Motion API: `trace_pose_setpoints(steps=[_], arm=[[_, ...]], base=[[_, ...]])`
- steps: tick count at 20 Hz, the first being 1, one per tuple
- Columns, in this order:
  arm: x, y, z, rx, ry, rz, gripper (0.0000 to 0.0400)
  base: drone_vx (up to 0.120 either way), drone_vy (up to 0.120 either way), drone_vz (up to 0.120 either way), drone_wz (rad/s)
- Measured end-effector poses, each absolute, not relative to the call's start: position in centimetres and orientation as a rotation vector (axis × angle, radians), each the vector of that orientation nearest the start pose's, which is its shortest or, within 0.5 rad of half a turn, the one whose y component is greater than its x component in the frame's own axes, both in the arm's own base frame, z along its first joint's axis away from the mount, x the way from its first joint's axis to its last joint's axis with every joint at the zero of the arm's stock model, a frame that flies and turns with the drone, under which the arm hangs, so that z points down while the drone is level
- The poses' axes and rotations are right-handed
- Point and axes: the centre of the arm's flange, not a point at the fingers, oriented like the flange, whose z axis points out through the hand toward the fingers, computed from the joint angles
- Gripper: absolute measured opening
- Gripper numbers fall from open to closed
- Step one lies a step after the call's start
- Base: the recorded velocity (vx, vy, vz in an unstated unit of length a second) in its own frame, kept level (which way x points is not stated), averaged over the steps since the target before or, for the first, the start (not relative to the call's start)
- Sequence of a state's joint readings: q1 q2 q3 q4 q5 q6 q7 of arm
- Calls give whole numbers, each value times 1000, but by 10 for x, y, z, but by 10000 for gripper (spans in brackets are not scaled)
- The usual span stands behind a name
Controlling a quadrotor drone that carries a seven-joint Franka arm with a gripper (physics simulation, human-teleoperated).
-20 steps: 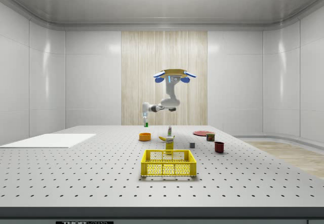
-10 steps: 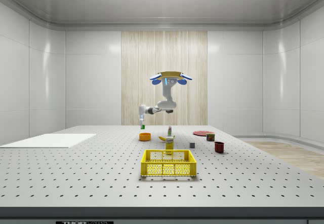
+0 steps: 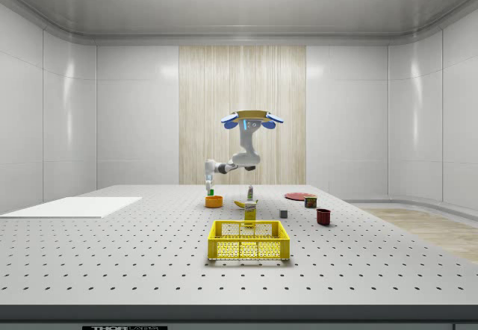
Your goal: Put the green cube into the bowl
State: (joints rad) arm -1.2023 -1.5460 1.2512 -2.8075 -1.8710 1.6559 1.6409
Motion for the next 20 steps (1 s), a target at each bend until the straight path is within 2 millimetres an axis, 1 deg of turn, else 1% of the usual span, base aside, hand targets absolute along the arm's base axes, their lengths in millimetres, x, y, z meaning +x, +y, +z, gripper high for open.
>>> trace_pose_setpoints(steps=[3, 9, 20], arm=[[314, 8, 537, 9, -10, 755, 250], [303, 8, 546, 11, -12, 765, 250], [299, 8, 584, 9, -10, 755, 250]], base=[[0, 0, 0, 0], [0, 0, 0, 0], [0, 0, 0, 0]])
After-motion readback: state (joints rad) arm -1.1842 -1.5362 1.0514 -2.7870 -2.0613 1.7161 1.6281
